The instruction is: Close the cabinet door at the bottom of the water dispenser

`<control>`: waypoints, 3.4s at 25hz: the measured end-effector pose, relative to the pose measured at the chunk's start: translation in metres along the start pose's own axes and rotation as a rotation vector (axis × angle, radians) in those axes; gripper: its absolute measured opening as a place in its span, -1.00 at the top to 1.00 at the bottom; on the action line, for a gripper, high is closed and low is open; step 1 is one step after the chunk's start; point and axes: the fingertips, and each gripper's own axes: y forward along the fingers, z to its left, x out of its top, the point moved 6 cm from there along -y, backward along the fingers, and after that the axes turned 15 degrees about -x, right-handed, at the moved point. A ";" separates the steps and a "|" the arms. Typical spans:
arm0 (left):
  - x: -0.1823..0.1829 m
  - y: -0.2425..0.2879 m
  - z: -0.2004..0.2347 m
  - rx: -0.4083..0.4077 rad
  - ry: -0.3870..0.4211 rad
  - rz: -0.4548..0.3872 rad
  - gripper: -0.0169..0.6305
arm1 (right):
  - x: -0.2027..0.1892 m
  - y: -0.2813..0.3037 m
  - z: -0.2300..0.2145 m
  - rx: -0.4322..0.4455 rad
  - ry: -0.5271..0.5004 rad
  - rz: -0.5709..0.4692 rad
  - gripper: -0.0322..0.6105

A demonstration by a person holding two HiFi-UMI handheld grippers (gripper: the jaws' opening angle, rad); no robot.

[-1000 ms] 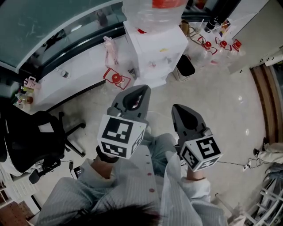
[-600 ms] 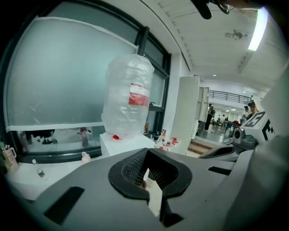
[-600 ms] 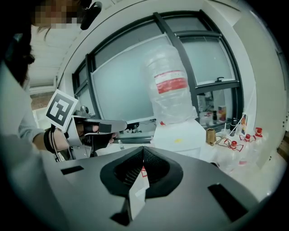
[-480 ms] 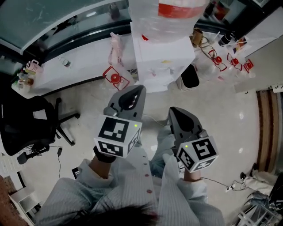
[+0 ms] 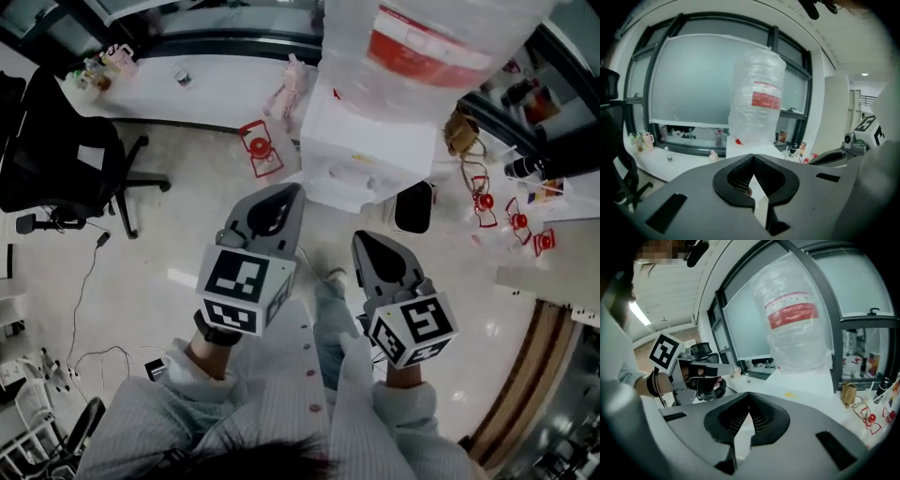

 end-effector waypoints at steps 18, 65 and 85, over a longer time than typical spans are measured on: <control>-0.095 -0.072 0.065 0.419 -0.282 -0.002 0.91 | -0.032 0.118 0.076 0.418 -0.274 0.190 0.86; -0.450 -0.018 0.205 0.489 -0.822 0.165 0.91 | -0.346 0.411 0.173 0.432 -0.436 0.712 0.85; -0.498 -0.036 0.215 0.467 -0.839 0.246 0.91 | -0.418 0.450 0.190 0.167 0.060 0.900 0.48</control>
